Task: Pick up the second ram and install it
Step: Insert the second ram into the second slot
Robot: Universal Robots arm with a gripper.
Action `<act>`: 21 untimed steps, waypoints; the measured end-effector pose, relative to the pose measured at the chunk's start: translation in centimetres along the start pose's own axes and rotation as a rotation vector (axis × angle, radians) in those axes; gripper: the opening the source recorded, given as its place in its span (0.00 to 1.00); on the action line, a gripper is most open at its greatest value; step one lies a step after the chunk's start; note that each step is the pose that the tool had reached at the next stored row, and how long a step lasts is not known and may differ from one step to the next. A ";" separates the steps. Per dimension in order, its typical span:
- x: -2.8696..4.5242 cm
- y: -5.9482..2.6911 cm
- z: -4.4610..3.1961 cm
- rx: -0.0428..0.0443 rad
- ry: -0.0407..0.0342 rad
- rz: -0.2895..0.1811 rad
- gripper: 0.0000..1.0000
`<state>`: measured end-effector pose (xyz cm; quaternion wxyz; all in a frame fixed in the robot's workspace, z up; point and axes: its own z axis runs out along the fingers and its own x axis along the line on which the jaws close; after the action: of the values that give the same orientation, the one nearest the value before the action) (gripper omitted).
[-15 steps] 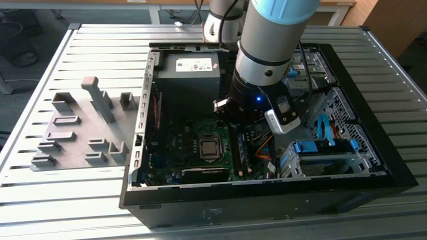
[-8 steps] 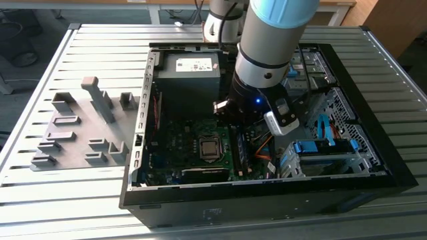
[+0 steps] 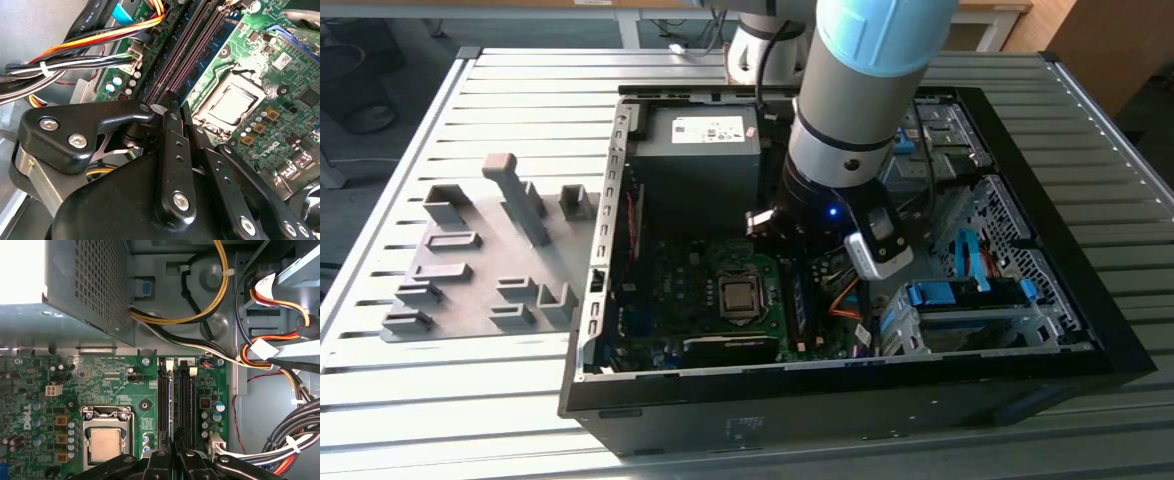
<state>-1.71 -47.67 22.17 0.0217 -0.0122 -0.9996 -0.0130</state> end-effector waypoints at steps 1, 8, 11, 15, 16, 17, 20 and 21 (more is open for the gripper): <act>0.00 -0.03 0.05 0.0001 0.0004 0.000 0.14; -0.02 -0.19 0.43 0.0000 0.0022 0.000 0.14; -0.04 -0.20 0.68 -0.0001 0.0041 0.000 0.14; -0.05 -0.21 0.91 -0.0001 0.0058 0.000 0.14; -0.05 -0.21 0.95 0.0003 0.0064 0.000 0.14; -0.05 -0.22 1.00 0.0007 0.0071 0.000 0.14; -0.05 -0.23 1.12 0.0007 0.0080 0.000 0.14; -0.06 -0.22 1.14 0.0002 0.0079 0.000 0.14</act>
<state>-1.71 -47.86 21.02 0.0257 -0.0121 -0.9995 -0.0129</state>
